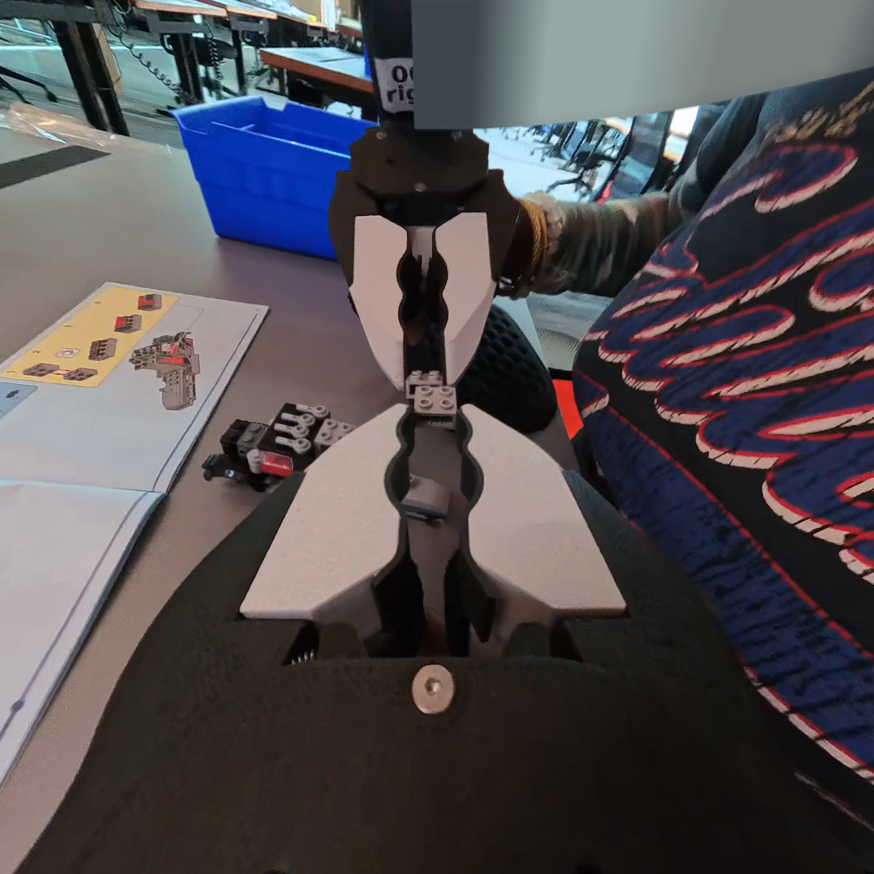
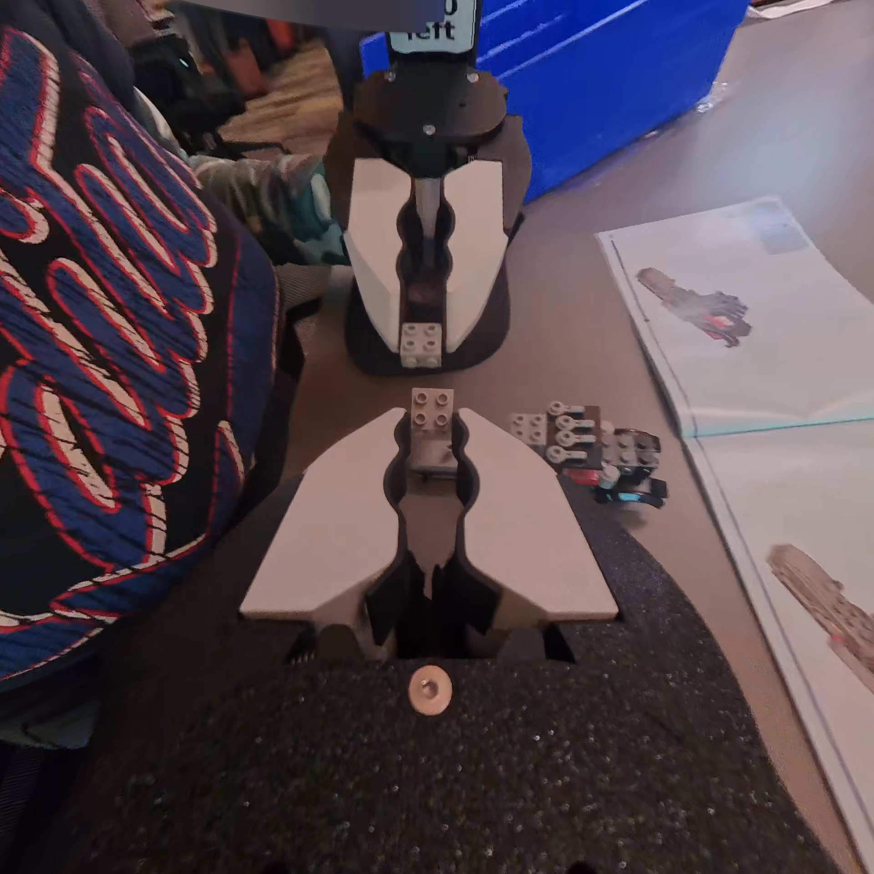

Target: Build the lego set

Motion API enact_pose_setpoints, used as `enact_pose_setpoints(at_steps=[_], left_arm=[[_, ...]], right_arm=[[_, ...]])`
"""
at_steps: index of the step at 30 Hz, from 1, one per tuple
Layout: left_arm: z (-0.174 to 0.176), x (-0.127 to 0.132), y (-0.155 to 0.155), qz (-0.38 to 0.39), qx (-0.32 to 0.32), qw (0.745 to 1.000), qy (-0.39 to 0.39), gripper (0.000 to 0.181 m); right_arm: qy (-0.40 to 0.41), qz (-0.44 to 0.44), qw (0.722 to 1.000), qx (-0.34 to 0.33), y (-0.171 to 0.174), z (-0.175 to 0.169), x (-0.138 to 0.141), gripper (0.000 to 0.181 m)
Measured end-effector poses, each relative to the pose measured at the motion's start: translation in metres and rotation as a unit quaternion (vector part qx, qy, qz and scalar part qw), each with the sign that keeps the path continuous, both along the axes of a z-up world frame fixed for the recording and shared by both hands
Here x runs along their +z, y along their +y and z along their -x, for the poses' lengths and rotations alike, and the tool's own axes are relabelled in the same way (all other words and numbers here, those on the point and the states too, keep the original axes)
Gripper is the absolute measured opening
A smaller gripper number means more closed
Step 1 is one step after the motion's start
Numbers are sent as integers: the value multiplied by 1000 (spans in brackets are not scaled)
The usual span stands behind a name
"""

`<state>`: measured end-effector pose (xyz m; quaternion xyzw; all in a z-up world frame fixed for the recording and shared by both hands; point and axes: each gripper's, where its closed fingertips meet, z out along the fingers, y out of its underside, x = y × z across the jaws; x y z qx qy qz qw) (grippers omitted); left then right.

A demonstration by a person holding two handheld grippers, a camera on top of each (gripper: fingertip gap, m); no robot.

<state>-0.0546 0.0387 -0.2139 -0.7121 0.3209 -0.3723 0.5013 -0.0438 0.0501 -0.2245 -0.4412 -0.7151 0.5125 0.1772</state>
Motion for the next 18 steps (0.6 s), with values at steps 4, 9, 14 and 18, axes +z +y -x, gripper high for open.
enact_pose_setpoints(at_steps=[4, 9, 14, 18], left_arm=[[-4, -3, -10, -29, 24, 999, 34, 16], [-8, -19, -22, 10, 47, 996, 69, 16], [-13, -30, -25, 29, 29, 995, 90, 16], [-14, -30, -26, 38, 18, 996, 83, 16]], right_arm=[[9, 10, 1000, -1, -11, -3, -5, 16], [6, -19, 1000, 10, -23, -9, -19, 16], [19, -37, 999, 22, -28, -8, -20, 16], [8, -46, 998, 30, -31, -8, -26, 16]])
